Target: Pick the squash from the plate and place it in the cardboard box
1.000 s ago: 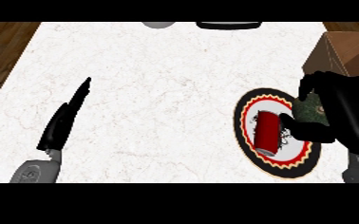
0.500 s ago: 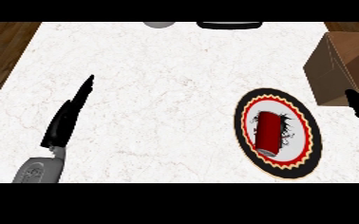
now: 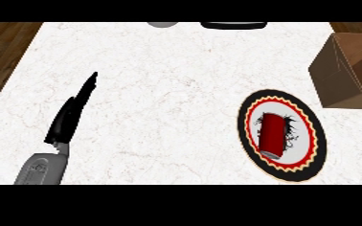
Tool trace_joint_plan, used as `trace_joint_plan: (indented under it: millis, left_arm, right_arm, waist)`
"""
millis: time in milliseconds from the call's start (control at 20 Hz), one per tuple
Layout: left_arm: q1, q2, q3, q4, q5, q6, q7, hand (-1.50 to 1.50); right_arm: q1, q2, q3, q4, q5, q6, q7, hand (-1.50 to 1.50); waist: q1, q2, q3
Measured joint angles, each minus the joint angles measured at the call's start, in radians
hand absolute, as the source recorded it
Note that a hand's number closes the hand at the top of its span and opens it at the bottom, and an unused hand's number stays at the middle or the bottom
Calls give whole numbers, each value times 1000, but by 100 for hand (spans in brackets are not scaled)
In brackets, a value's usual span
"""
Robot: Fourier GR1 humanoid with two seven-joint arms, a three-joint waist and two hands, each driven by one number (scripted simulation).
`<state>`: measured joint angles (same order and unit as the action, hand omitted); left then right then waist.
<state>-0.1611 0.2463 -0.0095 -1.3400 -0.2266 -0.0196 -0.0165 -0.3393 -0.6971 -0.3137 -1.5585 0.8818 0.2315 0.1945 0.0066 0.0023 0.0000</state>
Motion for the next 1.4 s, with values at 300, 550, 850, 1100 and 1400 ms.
trace_joint_plan:
  millis: [300,550,850,1100,1400]
  left_arm:
    - [7,-9,-8,2,-7,-7,-18,0]
    - [2,-22,-11,14,-21,7,-29,0]
    - [26,-14,-2,5,-14,-4,-35,0]
    - [7,-17,5,24,-17,-1,-38,0]
    - [4,-30,-4,5,-27,4,-12,0]
  right_arm:
    - [-66,-32,-17,304,-22,42,-77,-150]
    - [-139,-22,-9,529,-57,60,-198,-150]
    - [-196,38,-110,651,-184,-36,-381,-150]
    - [-267,70,-219,730,-327,-32,-451,-150]
    - [-323,30,-357,896,-460,-19,-493,-150]
  waist:
    - [13,4,1]
    - [18,6,2]
    - [13,3,3]
    - [8,3,2]
    - [11,4,2]
